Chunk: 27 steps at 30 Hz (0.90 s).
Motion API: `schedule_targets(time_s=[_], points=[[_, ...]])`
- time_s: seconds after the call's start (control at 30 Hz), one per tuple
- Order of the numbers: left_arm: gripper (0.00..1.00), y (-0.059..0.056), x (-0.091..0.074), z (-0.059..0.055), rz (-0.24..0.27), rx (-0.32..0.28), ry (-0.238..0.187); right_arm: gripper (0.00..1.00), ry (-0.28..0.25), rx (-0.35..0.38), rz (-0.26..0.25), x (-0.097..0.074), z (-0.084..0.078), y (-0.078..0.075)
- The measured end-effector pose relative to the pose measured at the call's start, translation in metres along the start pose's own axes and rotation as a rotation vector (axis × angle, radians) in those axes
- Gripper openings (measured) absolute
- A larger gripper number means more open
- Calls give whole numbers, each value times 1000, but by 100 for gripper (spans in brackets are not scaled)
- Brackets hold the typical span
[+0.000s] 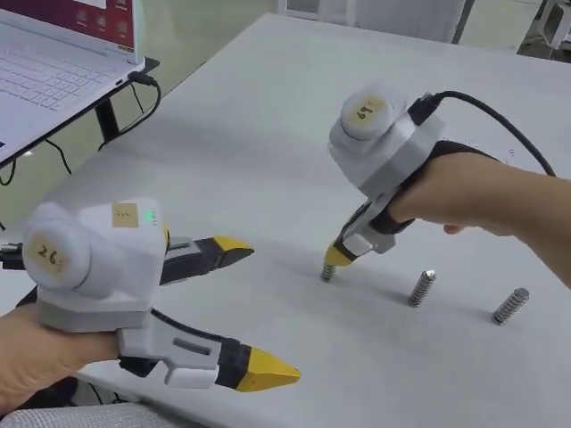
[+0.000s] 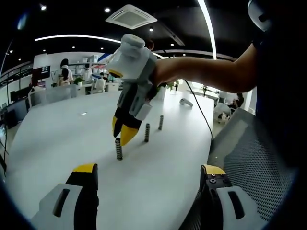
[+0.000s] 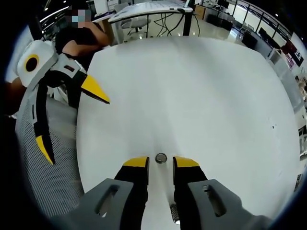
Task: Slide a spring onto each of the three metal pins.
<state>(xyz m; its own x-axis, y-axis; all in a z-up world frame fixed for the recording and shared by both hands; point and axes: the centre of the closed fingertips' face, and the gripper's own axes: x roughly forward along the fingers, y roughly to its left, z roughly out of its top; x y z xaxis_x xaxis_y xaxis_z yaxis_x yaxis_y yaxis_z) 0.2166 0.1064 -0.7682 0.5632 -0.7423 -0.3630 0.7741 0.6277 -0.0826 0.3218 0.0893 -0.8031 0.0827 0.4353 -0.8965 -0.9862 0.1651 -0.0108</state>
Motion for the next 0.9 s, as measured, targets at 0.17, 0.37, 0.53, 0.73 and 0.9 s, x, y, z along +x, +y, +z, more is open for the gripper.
schedule_targets(time_s=[0.17, 0.37, 0.53, 0.73, 0.9], points=[[85, 2, 2, 3, 1, 5, 0, 23, -73, 2, -45, -24, 1, -1], [85, 5, 3, 8, 6, 12, -5, 27, -181, 16, -110, -56, -4, -8], [86, 5, 6, 12, 1, 20, -4, 30, -255, 44, -153, -83, -14, -7], [87, 2, 8, 15, -9, 23, -3, 37, -317, 58, -205, -111, -31, -4], [88, 1, 7, 17, -12, 21, -7, 43, -362, 82, -252, -133, -56, 0]])
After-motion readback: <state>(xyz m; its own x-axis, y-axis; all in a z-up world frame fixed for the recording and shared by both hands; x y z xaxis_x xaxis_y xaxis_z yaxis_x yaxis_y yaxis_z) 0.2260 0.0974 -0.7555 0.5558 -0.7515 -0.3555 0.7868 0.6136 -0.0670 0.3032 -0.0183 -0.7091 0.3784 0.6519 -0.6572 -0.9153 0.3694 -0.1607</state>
